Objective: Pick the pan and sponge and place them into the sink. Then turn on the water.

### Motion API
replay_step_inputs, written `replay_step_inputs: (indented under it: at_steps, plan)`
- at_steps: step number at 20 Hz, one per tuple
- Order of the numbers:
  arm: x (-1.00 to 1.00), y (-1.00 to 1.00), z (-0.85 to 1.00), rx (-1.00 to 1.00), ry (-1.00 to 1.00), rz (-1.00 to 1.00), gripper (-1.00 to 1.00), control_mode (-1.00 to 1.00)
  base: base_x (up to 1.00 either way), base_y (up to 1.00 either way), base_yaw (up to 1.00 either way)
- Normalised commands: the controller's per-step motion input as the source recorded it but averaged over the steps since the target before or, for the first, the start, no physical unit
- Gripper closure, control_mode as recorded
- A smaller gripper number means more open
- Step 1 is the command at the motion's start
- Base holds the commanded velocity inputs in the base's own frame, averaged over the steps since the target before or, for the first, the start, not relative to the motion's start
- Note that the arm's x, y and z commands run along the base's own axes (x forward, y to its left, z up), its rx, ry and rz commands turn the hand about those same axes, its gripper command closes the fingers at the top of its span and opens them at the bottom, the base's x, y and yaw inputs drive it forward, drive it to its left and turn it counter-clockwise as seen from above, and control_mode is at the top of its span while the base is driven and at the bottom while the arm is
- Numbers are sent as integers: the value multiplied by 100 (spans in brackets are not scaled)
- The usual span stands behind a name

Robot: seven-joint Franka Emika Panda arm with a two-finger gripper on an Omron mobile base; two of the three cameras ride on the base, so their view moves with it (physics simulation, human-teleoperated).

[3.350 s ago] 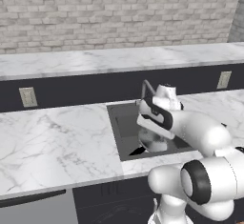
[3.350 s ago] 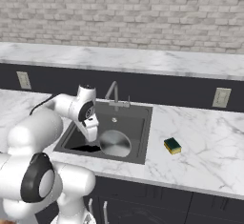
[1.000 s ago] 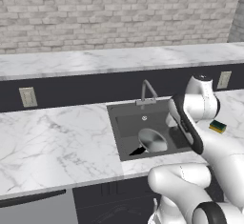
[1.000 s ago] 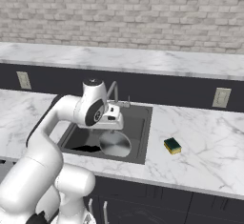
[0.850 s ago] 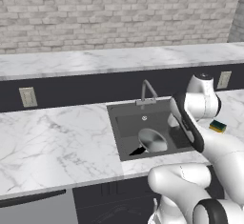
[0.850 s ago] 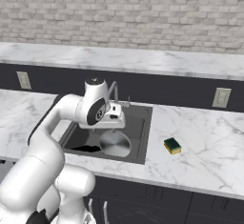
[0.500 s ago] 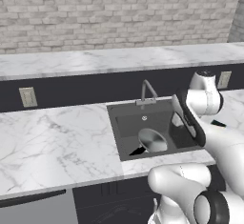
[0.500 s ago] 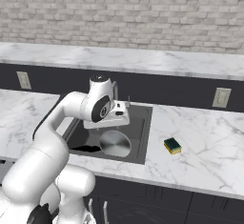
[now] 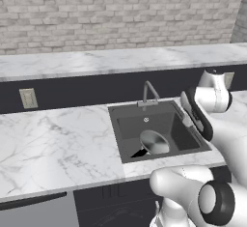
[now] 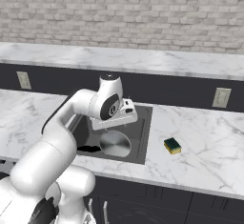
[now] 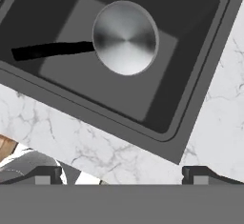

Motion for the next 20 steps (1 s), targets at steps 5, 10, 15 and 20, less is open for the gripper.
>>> replay_step_inputs:
  at_steps: [5, 10, 15, 20]
  plan:
    - [10, -30, 0, 0, 0, 11, -100, -100, 0, 0, 0]
    - [11, -30, 0, 0, 0, 10, -100, -100, 0, 0, 0]
    - [8, -29, 0, 0, 0, 8, -100, -100, 0, 0, 0]
    - [4, -31, -2, 0, 0, 7, -100, -100, 0, 0, 0]
